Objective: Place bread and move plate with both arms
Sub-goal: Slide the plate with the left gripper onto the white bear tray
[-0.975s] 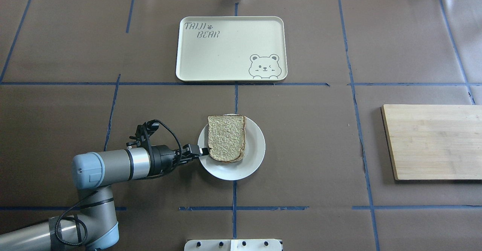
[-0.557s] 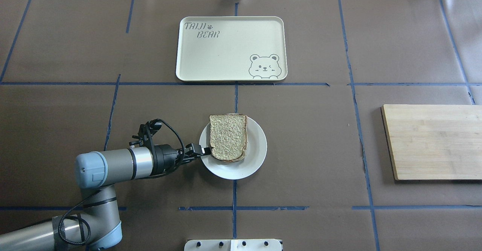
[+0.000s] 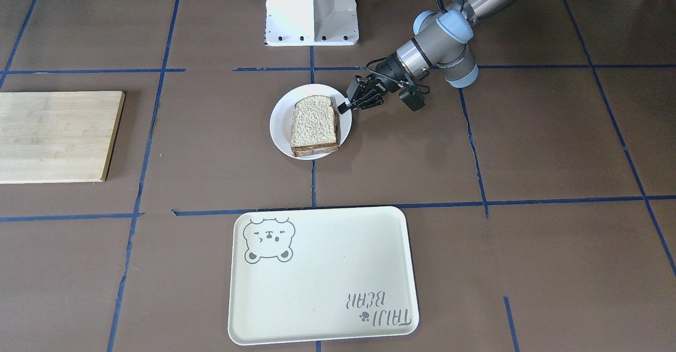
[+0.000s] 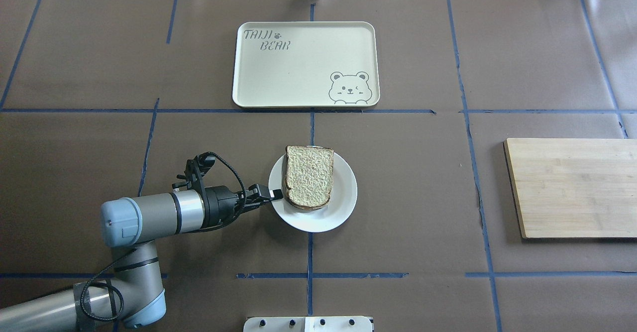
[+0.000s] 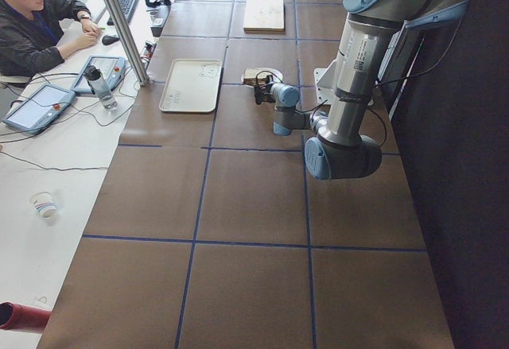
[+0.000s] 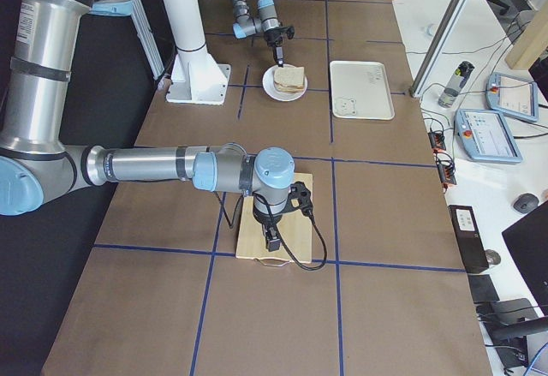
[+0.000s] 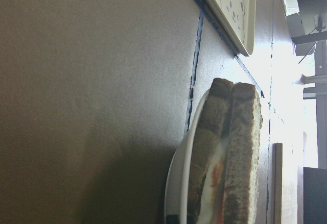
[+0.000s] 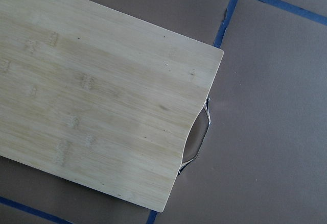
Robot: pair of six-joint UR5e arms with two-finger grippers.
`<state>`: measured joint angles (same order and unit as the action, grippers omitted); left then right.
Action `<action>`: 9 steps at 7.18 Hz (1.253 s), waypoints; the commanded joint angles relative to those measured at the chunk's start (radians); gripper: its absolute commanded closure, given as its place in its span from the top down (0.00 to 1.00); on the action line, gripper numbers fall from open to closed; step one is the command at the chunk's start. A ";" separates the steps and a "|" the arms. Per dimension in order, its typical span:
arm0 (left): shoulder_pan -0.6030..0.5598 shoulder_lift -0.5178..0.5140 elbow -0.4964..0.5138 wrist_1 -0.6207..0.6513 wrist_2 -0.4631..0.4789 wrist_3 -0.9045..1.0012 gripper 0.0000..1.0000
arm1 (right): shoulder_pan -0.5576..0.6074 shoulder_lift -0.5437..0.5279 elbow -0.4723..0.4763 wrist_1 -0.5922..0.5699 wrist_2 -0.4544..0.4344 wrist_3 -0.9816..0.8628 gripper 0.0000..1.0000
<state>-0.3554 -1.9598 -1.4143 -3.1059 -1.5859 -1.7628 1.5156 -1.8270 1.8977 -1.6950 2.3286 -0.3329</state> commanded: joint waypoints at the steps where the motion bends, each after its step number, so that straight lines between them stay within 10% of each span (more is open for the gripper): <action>1: -0.046 -0.002 0.001 -0.037 0.065 -0.071 0.01 | 0.000 0.002 0.000 0.000 0.000 0.000 1.00; 9: -0.292 -0.475 0.669 -0.033 0.066 -0.276 0.03 | 0.000 0.005 0.001 0.000 -0.002 0.000 1.00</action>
<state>-0.6417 -2.4024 -0.7938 -3.1396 -1.5201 -2.0370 1.5155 -1.8225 1.8983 -1.6951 2.3271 -0.3329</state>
